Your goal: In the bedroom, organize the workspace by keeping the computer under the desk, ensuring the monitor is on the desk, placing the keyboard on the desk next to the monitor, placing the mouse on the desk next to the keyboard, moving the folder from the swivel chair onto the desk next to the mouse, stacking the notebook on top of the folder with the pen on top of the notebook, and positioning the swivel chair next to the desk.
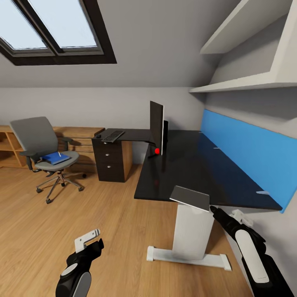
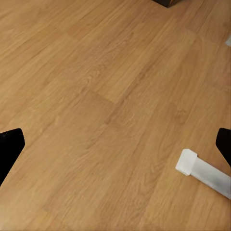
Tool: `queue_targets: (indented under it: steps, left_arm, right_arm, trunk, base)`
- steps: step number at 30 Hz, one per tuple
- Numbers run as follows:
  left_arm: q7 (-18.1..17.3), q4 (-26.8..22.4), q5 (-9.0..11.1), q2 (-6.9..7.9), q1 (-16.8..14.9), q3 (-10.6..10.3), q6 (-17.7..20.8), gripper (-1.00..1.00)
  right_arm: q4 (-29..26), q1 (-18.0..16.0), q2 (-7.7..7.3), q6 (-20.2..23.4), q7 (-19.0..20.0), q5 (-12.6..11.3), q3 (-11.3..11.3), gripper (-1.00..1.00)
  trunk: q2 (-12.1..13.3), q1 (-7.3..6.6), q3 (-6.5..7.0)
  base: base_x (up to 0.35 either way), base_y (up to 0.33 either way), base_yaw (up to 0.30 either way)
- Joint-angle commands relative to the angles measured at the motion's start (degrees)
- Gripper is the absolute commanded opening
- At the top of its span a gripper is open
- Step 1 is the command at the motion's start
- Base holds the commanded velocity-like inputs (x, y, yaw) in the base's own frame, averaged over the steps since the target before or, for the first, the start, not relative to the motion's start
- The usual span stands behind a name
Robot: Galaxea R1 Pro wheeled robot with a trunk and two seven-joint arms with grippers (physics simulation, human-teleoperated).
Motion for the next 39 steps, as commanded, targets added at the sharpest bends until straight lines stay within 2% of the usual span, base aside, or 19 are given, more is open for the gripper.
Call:
queue_targets:
  steps: [1,10,17,29,31,37,39]
  left_arm:
    - [0.5,-0.1,0.5,0.01,0.0,-0.1,0.1,1.00]
    - [0.5,0.0,0.5,0.01,0.0,-0.1,0.1,1.00]
    - [0.4,0.8,0.5,-0.06,0.0,-0.2,0.2,1.00]
    - [0.3,1.0,0.5,-0.08,0.0,-0.2,0.2,1.00]
    - [0.3,1.1,0.5,-0.08,0.0,-0.2,0.2,1.00]
    - [0.3,1.5,0.5,-0.08,0.0,-0.2,0.1,1.00]
    - [0.3,1.6,0.5,-0.08,0.0,-0.3,0.1,1.00]
  right_arm:
    - [-0.1,0.0,-0.02,0.2,-0.4,-0.5,0.0,1.00]
    - [-0.1,0.0,-0.08,0.2,0.7,-0.6,0.0,1.00]
    - [-0.1,0.2,-0.74,0.3,5.9,-0.6,0.0,1.00]
    - [-0.1,0.2,-1.46,1.1,7.7,-0.8,-0.1,1.00]
    - [-0.1,0.2,-1.48,2.0,9.0,-1.2,-0.5,1.00]
    - [0.0,0.3,-1.50,5.4,13.5,-3.3,-3.7,1.00]
    - [1.3,0.4,-1.47,9.0,17.1,-4.7,-7.0,1.00]
  trunk:
    - [0.0,-0.01,-0.06]
    - [0.0,-0.01,-0.06]
    - [0.0,-0.01,-0.06]
    - [0.0,-0.01,-0.06]
    - [0.0,-0.01,-0.06]
    - [0.0,-0.01,-0.06]
    - [0.0,-0.01,-0.06]
  base:
    - [0.000,0.000,0.000]
    - [0.000,0.000,0.000]
    - [0.000,0.000,0.000]
    - [0.000,0.000,0.000]
    - [0.000,0.000,0.000]
    - [0.000,0.000,0.000]
    - [0.000,0.000,0.000]
